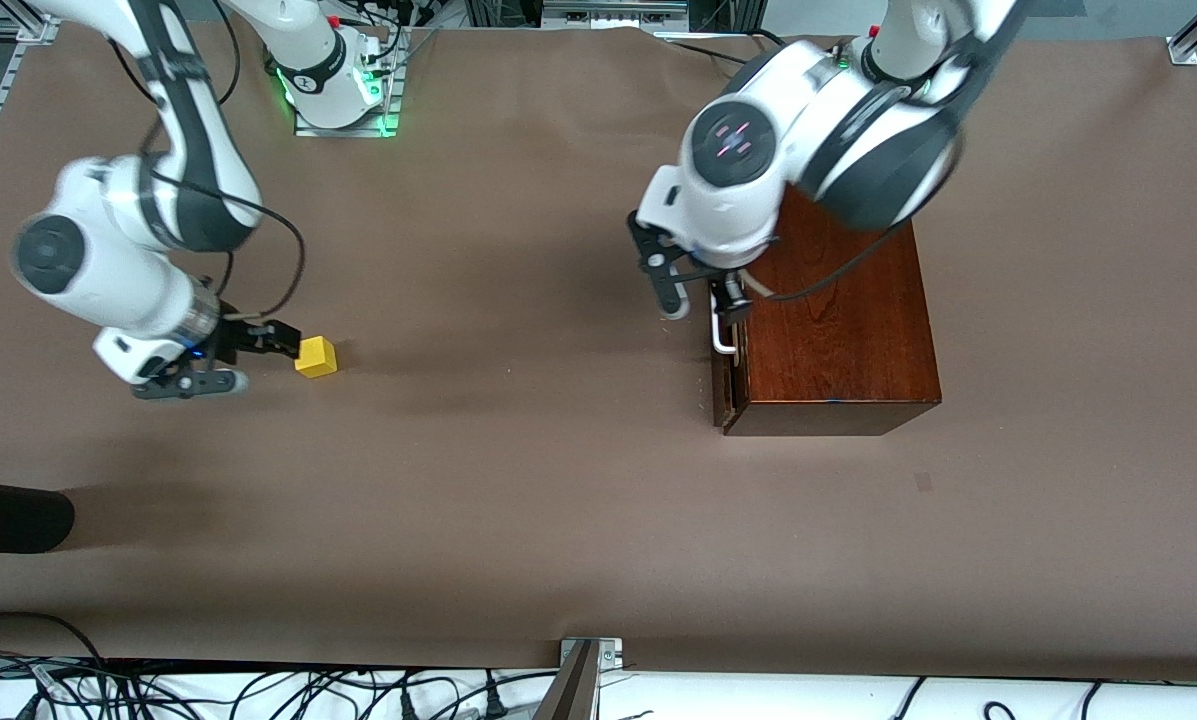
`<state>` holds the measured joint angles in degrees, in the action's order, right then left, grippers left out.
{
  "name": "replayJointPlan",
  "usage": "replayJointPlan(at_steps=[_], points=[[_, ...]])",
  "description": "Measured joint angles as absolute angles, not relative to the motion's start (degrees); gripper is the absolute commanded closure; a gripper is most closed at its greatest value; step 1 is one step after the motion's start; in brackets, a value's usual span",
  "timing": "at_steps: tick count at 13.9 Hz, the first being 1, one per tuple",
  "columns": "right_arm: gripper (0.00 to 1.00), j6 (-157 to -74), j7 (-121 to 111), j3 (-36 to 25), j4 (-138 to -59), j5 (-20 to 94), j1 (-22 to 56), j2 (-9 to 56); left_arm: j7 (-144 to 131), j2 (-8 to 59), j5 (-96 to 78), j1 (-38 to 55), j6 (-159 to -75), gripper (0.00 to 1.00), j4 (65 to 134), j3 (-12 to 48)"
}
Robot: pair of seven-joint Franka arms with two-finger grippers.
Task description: Open drawer, take yellow block, close drawer
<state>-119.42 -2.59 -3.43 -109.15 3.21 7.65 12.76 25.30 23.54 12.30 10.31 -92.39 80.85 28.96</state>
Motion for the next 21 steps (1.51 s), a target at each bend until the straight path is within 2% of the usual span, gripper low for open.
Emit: replayJointPlan(at_steps=[4, 8, 10, 12, 14, 17, 21], points=[[0.0, -110.2, -3.5, -3.9, -107.1, 3.1, 7.6, 5.2, 25.1, 19.7, 12.3, 1.5, -88.9, 0.0, 76.5, 27.8], [0.0, -102.2, -3.8, -5.6, -107.1, 2.3, 7.6, -4.3, 25.2, 19.0, 13.6, -6.0, -87.0, 0.0, 73.3, 26.5], [0.0, -101.7, -5.8, -6.6, -106.9, 1.6, 7.5, -6.1, 22.1, 18.6, 14.1, -6.4, -87.1, 0.0, 73.0, 24.9], [0.0, -99.9, -6.3, -6.7, -106.1, 0.9, 7.6, -5.6, 13.7, 16.7, 13.3, -4.1, -87.2, 0.0, 73.8, 19.4], [0.0, -98.0, -6.3, -6.8, -104.4, 0.8, 7.6, -4.9, 4.6, 13.3, 8.2, -2.3, -89.0, 0.0, 77.0, 13.1], [0.0, -97.5, -6.3, -7.1, -101.9, 0.5, 7.5, -4.7, -0.1, 7.0, 3.9, -2.1, -91.3, 0.0, 85.6, 6.2], [0.0, -102.0, -6.3, -7.4, -101.3, 0.3, 7.5, -3.2, -1.3, 0.1, 3.7, -2.1, -90.8, 0.0, 95.4, 3.2]])
